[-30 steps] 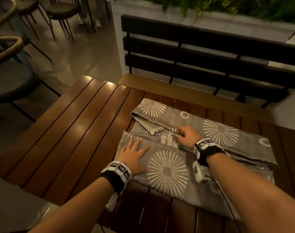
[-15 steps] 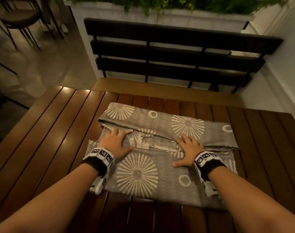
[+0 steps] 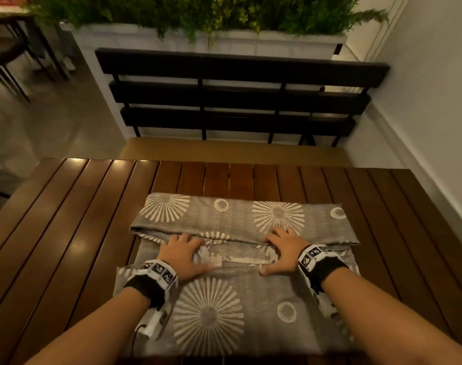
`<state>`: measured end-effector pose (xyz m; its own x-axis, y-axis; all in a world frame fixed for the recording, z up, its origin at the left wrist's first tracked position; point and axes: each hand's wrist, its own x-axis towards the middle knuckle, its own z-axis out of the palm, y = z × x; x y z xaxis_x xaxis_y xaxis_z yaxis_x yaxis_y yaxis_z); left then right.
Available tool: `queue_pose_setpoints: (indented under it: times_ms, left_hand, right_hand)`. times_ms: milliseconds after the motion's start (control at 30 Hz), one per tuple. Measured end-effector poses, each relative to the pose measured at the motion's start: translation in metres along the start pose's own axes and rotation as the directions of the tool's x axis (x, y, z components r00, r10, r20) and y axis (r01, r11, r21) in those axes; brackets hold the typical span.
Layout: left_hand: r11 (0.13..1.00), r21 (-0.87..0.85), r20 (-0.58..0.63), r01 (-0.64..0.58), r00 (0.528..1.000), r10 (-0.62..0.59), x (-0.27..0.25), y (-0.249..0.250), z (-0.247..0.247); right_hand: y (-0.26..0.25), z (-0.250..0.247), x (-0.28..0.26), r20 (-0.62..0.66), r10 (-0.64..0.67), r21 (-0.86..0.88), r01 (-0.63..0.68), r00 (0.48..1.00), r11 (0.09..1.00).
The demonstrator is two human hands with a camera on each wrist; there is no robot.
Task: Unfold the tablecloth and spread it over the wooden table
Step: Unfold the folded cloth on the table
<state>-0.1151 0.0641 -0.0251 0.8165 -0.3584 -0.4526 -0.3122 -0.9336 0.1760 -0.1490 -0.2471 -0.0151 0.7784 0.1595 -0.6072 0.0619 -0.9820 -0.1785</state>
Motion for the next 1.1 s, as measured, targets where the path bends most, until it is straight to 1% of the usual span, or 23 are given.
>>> queue_pose_setpoints:
  times_ms: [33,67,100,133,167,200,267,300,333,367,433,500,567,667,700,733,767,833,900,967,1000,1067,1100]
  left_hand:
    - [0.997,-0.068,-0.116,0.037,0.992,-0.045,0.004,-0.003,-0.01]
    - [0.987,-0.129,-0.244,0.094,0.962,-0.124,0.011,-0.009,-0.02]
    - [0.965,-0.187,-0.338,0.182,0.911,-0.237,0.019,-0.019,-0.028]
    - [0.924,-0.253,-0.37,0.288,0.853,-0.367,0.025,-0.027,-0.036]
    - [0.857,-0.328,-0.332,0.397,0.801,-0.498,0.031,-0.036,-0.042]
    - [0.764,-0.422,-0.24,0.487,0.753,-0.613,0.037,-0.046,-0.045]
    - [0.555,-0.577,-0.006,0.598,0.677,-0.736,0.046,-0.061,-0.048]
    - [0.484,-0.604,0.079,0.633,0.652,-0.754,0.046,-0.066,-0.049]
    - [0.488,-0.574,0.105,0.658,0.65,-0.753,0.047,-0.068,-0.049]
    - [0.549,-0.512,0.077,0.66,0.672,-0.736,0.047,-0.067,-0.05]
    - [0.669,-0.399,-0.017,0.627,0.724,-0.69,0.05,-0.062,-0.053]
    - [0.729,-0.428,-0.05,0.534,0.792,-0.609,0.052,-0.048,-0.059]
    - [0.753,-0.466,-0.021,0.464,0.845,-0.534,0.055,-0.028,-0.067]
    - [0.749,-0.492,0.059,0.443,0.876,-0.479,0.057,-0.001,-0.076]
    - [0.743,-0.479,0.094,0.467,0.869,-0.485,0.06,0.002,-0.076]
    - [0.699,-0.507,0.121,0.504,0.845,-0.522,0.062,0.003,-0.074]
    - [0.602,-0.584,0.184,0.545,0.811,-0.555,0.062,0.002,-0.073]
    - [0.47,-0.682,0.209,0.561,0.764,-0.61,0.06,-0.001,-0.069]
    - [0.48,-0.672,0.229,0.563,0.775,-0.589,0.056,-0.002,-0.064]
    - [0.53,-0.636,0.302,0.561,0.812,-0.499,0.057,-0.002,-0.055]
    - [0.501,-0.652,0.352,0.57,0.812,-0.465,0.058,-0.001,-0.052]
    - [0.355,-0.735,0.441,0.577,0.805,-0.396,0.056,0.0,-0.052]
    - [0.322,-0.74,0.487,0.591,0.8,-0.351,0.056,0.002,-0.054]
  right_hand:
    - [0.004,-0.01,0.0,-0.031,0.012,0.093,-0.009,0.999,0.996]
    - [0.009,-0.02,-0.001,-0.093,0.045,0.172,-0.028,0.995,0.985]
    - [0.017,-0.028,-0.001,-0.179,0.104,0.208,-0.066,0.978,0.976]
    - [0.027,-0.034,-0.001,-0.281,0.193,0.216,-0.134,0.94,0.967]
    - [0.039,-0.038,-0.001,-0.366,0.315,0.218,-0.248,0.876,0.944]
    - [0.052,-0.037,-0.001,-0.401,0.455,0.25,-0.383,0.795,0.889]
    - [0.072,-0.033,-0.005,-0.294,0.691,0.398,-0.573,0.66,0.716]
    - [0.079,-0.031,-0.006,-0.199,0.752,0.489,-0.601,0.629,0.632]
    - [0.081,-0.031,-0.009,-0.117,0.782,0.55,-0.616,0.612,0.564]
    - [0.083,-0.031,-0.01,-0.07,0.796,0.576,-0.627,0.601,0.524]
    - [0.085,-0.034,-0.008,-0.034,0.791,0.554,-0.647,0.611,0.523]
    - [0.09,-0.038,0.0,0.012,0.749,0.508,-0.65,0.662,0.566]
    - [0.092,-0.041,0.005,0.063,0.697,0.447,-0.645,0.714,0.62]
    - [0.077,-0.053,0.004,0.065,0.615,0.516,-0.554,0.785,0.653]
    - [0.071,-0.056,0.002,0.092,0.594,0.516,-0.548,0.799,0.658]
    - [0.067,-0.057,0.003,0.117,0.589,0.509,-0.558,0.799,0.656]
    - [0.066,-0.055,0.002,0.129,0.601,0.524,-0.569,0.789,0.634]
    - [0.062,-0.052,-0.006,0.117,0.634,0.512,-0.593,0.765,0.621]
    - [0.063,-0.049,-0.009,0.143,0.615,0.41,-0.612,0.775,0.676]
    - [0.058,-0.051,-0.009,0.217,0.548,0.39,-0.586,0.808,0.71]
    - [0.06,-0.052,-0.005,0.243,0.52,0.411,-0.572,0.819,0.709]
    - [0.062,-0.056,0.001,0.307,0.448,0.468,-0.543,0.84,0.697]
    - [0.063,-0.059,0.002,0.316,0.417,0.513,-0.523,0.852,0.68]
